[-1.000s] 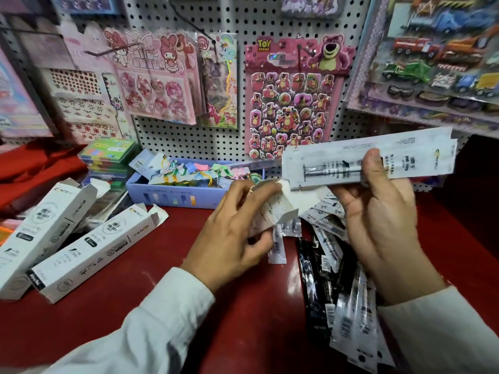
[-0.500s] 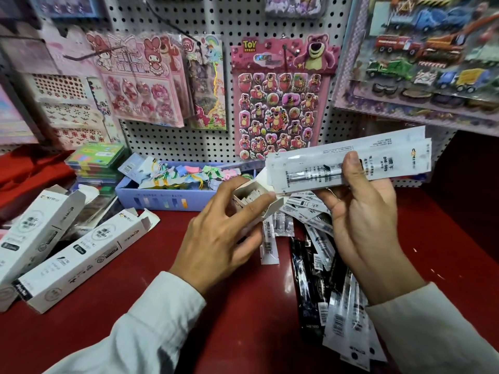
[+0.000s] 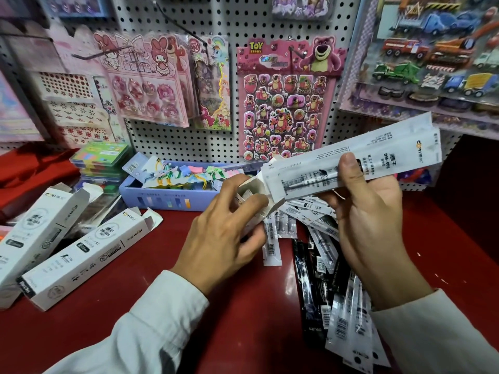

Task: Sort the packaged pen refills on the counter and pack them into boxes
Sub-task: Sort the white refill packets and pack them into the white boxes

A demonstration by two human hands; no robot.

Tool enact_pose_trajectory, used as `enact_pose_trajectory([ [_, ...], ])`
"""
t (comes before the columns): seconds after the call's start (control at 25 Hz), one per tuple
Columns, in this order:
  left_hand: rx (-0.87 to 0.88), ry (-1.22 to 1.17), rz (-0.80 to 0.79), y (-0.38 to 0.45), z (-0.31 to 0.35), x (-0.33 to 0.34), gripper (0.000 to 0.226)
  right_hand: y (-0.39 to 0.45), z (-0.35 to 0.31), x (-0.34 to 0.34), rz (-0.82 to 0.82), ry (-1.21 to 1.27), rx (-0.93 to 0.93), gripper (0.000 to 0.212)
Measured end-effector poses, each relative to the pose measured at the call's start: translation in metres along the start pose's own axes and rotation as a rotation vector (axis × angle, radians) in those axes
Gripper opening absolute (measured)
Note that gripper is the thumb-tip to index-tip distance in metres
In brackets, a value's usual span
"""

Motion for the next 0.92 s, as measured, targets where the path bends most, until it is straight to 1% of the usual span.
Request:
enact_pose_trajectory([
  [0.08,-0.021,0.030,-0.014,0.000,-0.001,0.001,0.035,0.000,-0.004,0.003,-0.028,-0.046,-0.050,0.039],
  [0.24,-0.014,0.051,-0.033,0.000,-0.001,0.002,0.027,-0.004,-0.016,0.014,-0.082,-0.246,-0.163,0.024],
  [0.36,-0.076,-0.001,0.012,0.002,-0.010,-0.002,0.026,-0.013,-0.025,0.030,-0.196,-0.452,-0.241,0.009],
  [0.44,-0.104,-0.025,0.050,0.001,-0.013,-0.003,0.028,-0.018,-0.030,0.035,-0.202,-0.533,-0.298,0.005],
  [0.6,-0.160,-0.075,0.088,0.000,-0.020,-0.002,0.040,-0.023,-0.036,0.031,-0.127,-0.507,-0.336,0.003],
  [0.72,-0.201,-0.133,0.118,0.001,-0.025,-0.003,0.044,-0.023,-0.039,0.029,-0.102,-0.535,-0.369,0.009],
  [0.84,-0.130,-0.073,0.077,0.001,-0.015,0.002,0.045,-0.022,-0.035,0.034,-0.142,-0.649,-0.359,0.007],
  [0.92,-0.114,-0.060,0.057,0.001,-0.012,0.005,0.045,-0.022,-0.034,0.037,-0.155,-0.746,-0.398,0.015],
])
Point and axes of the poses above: each hand's wrist, its own y-axis towards the middle knuckle, its own x-axis out of the palm, z = x × y, the point moved 9 cm from there along y, towards the middle knuckle, and after that the axes turned 2 degrees about x, right-handed, at the moved point
